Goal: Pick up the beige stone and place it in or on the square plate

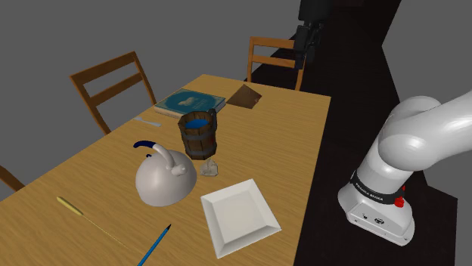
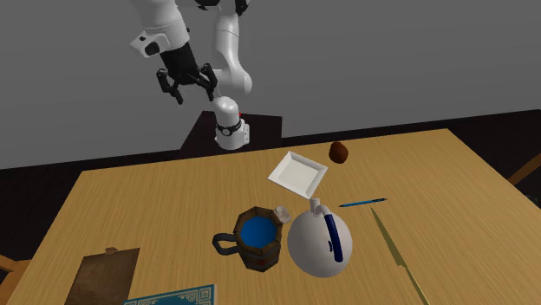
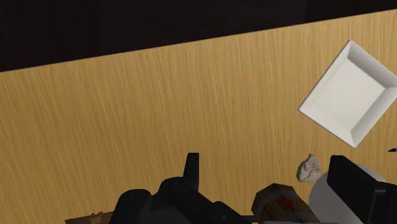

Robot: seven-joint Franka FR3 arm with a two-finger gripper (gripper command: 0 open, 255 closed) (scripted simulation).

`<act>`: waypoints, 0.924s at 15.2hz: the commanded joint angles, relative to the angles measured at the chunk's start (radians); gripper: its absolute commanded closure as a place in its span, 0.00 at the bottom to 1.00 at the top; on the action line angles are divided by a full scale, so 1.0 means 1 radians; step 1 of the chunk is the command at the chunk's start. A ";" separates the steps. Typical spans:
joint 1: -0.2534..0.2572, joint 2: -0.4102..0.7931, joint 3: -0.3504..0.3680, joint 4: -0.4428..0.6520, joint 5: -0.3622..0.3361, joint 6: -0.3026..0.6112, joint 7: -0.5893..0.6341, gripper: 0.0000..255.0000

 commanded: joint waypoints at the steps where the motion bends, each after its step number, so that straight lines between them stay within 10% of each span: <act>1: 0.000 0.000 0.000 0.000 0.000 0.000 0.000 0.00; 14: 0.102 0.285 0.128 -0.107 0.098 0.402 -0.007 0.00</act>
